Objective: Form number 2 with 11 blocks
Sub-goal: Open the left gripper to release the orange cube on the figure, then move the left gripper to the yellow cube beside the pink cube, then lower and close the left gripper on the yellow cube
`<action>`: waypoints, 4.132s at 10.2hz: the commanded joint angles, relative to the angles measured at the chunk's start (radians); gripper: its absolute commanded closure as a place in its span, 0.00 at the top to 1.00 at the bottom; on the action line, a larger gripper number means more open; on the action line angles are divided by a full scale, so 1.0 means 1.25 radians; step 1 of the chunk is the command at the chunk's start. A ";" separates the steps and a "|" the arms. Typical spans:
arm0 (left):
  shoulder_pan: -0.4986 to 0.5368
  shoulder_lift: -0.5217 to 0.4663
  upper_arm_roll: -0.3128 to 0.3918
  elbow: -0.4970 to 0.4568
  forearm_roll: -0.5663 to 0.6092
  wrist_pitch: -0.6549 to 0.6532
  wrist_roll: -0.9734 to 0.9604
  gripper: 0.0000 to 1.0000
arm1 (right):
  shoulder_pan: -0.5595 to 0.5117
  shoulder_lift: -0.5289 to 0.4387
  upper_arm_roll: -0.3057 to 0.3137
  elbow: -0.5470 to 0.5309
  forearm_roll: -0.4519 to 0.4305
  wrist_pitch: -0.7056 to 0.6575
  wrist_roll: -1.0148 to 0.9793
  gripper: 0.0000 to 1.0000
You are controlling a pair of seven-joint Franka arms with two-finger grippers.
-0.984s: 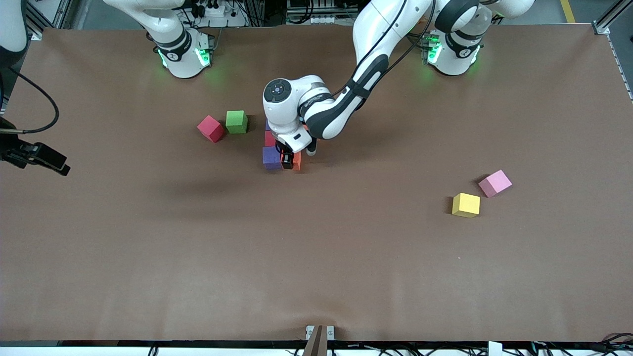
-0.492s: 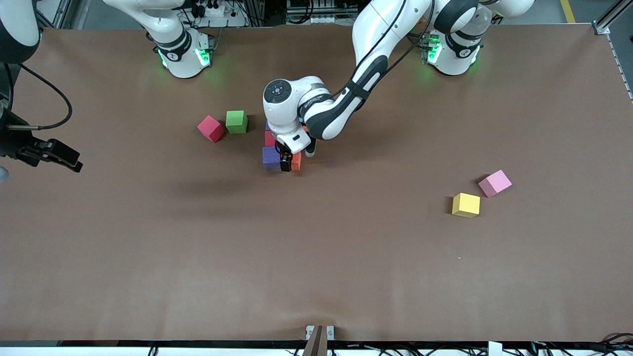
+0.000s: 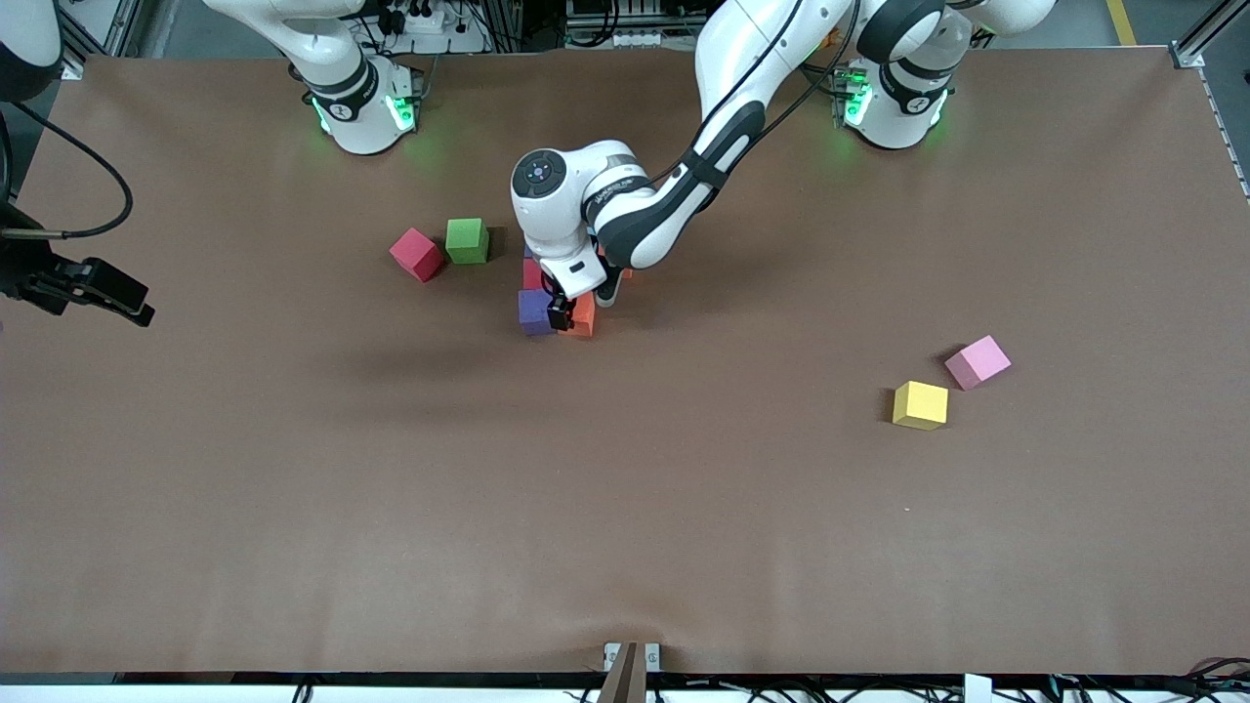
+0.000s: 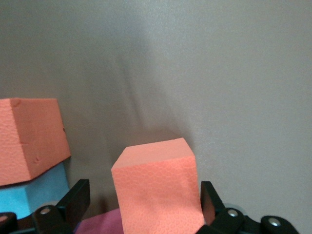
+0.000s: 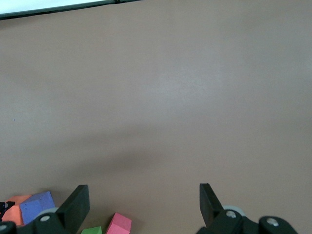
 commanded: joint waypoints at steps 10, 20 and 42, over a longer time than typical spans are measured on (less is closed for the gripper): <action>0.109 -0.110 -0.012 -0.004 -0.038 -0.131 0.101 1.00 | 0.013 -0.003 -0.002 0.037 -0.007 -0.003 -0.026 1.00; 0.429 -0.185 -0.009 -0.092 -0.034 -0.136 0.234 1.00 | -0.026 0.000 -0.005 0.037 0.005 0.033 -0.059 1.00; 0.893 -0.291 -0.124 -0.544 0.042 0.222 0.601 1.00 | 0.004 0.011 -0.005 0.029 0.064 0.032 -0.133 1.00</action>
